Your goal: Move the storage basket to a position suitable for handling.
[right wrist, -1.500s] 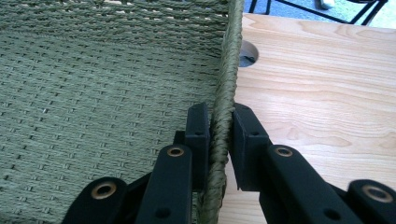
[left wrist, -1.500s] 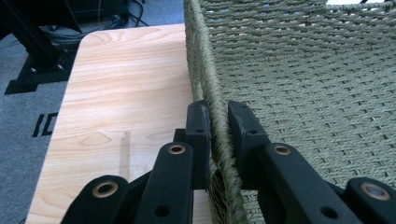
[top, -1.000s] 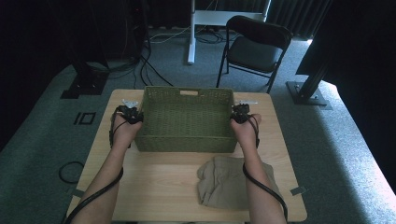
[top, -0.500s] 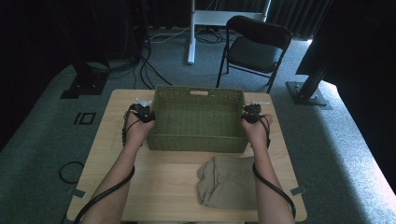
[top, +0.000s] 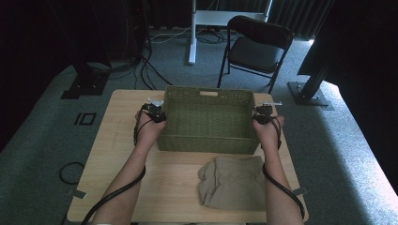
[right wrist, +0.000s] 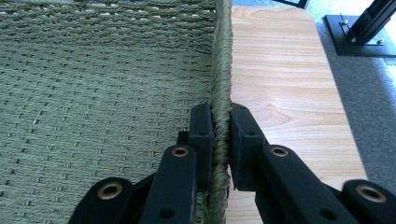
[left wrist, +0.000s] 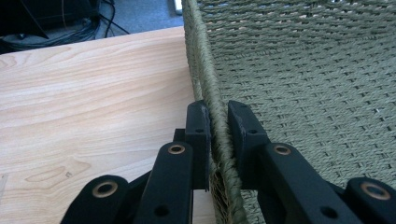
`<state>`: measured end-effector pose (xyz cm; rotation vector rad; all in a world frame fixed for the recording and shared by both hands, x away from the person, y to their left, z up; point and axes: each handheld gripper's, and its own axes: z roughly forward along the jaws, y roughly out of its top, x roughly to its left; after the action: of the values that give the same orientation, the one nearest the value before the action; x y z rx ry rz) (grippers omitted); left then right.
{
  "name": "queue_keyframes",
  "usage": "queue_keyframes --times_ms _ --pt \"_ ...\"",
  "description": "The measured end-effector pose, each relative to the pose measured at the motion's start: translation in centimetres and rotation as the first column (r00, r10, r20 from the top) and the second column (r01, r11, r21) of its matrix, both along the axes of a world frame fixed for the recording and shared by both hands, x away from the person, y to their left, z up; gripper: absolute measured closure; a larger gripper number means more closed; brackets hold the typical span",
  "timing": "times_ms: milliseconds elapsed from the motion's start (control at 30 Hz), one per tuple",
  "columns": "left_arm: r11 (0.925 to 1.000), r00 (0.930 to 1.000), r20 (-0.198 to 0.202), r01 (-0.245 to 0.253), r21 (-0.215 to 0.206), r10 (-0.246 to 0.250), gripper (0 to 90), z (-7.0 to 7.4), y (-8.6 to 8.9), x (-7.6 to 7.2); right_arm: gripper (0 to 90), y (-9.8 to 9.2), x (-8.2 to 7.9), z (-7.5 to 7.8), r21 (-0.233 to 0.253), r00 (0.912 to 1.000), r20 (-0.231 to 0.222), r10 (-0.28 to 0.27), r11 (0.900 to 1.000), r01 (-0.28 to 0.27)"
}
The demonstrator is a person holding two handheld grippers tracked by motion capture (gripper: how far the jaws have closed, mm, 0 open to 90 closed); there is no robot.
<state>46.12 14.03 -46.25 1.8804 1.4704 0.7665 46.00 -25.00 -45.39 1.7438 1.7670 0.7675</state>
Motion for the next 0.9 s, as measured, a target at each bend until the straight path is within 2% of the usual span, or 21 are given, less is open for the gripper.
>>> queue_keyframes --times_ms 67,200,533,667,900 --pt "0.9998 0.9999 -0.003 0.015 0.015 -0.015 80.4 0.0 -0.5 0.0 81.3 -0.4 0.0 0.0 -0.006 1.0 0.0 -0.007 1.0 0.007" --pt "0.9997 0.9997 -0.002 0.022 0.005 -0.022 80.3 0.0 -1.1 0.1 81.4 -1.3 0.0 0.0 0.015 0.9999 -0.002 -0.016 1.0 0.016" --pt "0.9996 0.9997 -0.004 0.024 0.015 -0.023 80.2 0.0 -3.3 0.1 81.4 -2.7 0.1 0.0 -0.033 0.9991 -0.002 -0.041 0.999 0.041" --pt "0.9995 0.9995 -0.014 0.029 0.012 -0.029 80.0 0.1 -4.2 0.3 81.4 -3.6 0.0 0.0 -0.027 0.9987 -0.006 -0.051 0.998 0.051" --pt "0.9984 0.999 -0.014 0.043 0.036 -0.043 79.9 0.2 -5.8 0.4 81.4 -5.0 -0.2 0.0 -0.036 0.9974 -0.009 -0.071 0.997 0.071"
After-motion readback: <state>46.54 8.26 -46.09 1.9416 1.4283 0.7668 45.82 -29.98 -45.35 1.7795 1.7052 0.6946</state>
